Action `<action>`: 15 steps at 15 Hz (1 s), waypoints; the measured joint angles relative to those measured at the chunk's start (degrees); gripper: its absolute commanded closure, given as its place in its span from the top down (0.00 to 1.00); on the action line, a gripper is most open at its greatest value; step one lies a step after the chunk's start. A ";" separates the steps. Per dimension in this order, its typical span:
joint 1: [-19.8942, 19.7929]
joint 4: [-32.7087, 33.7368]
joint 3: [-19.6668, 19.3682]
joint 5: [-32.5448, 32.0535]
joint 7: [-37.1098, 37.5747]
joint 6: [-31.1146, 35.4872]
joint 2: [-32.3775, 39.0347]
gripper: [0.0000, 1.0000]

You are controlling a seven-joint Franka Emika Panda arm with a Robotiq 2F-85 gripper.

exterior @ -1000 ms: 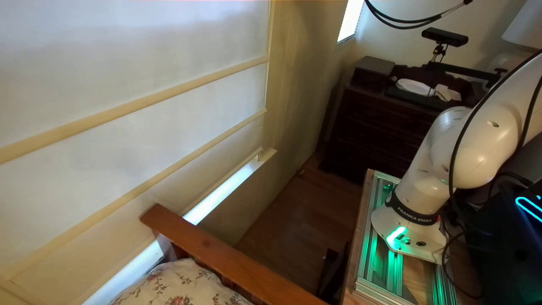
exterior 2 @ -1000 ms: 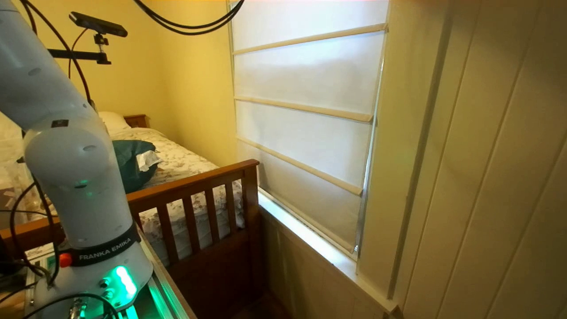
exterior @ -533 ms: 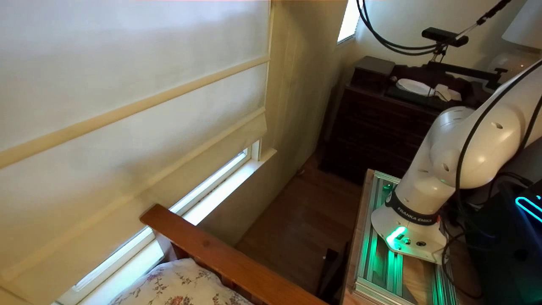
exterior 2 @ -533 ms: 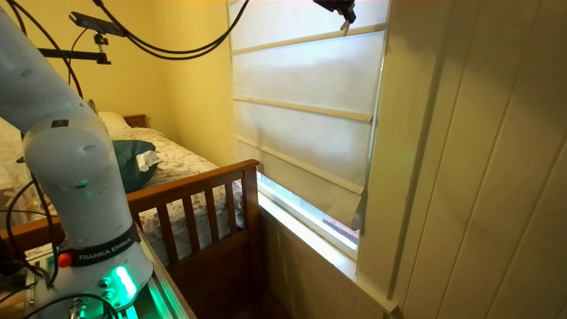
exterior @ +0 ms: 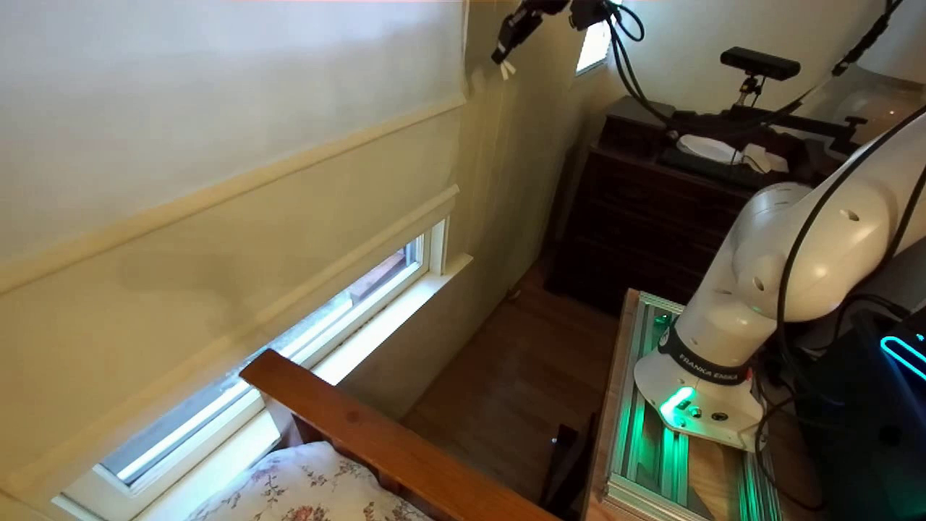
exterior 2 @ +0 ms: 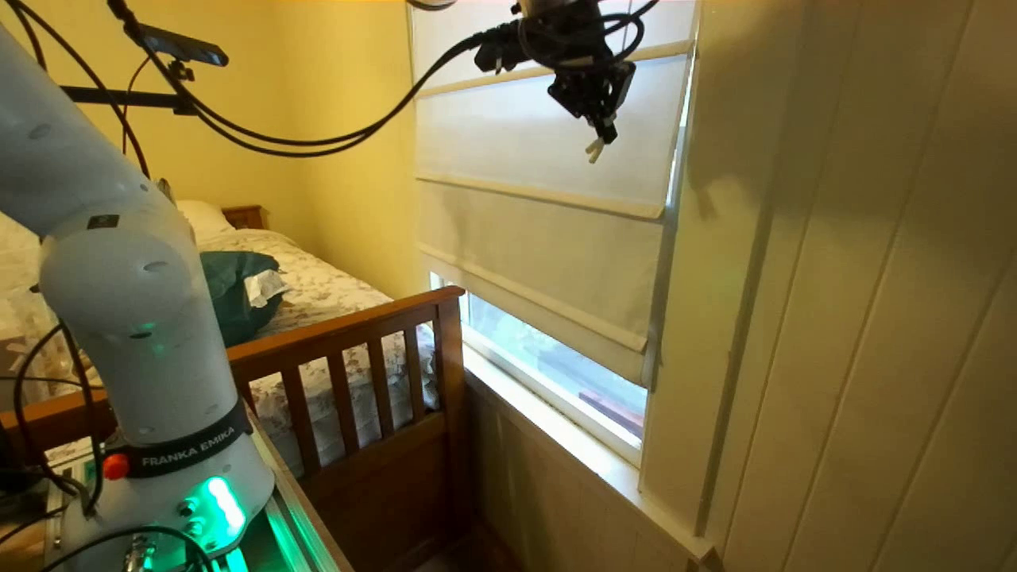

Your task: Pull the blinds up

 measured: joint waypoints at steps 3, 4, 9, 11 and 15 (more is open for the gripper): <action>-0.26 -4.49 -1.37 0.00 -0.72 0.23 0.03 0.00; -0.39 -6.04 -1.81 0.00 -1.01 0.46 0.05 0.00; -0.83 -11.60 -2.78 0.00 -1.92 2.93 0.34 0.00; -0.79 -11.82 -2.48 0.00 -1.92 3.10 0.34 0.23; -0.75 -12.64 -1.53 -0.64 -1.94 3.01 0.56 0.55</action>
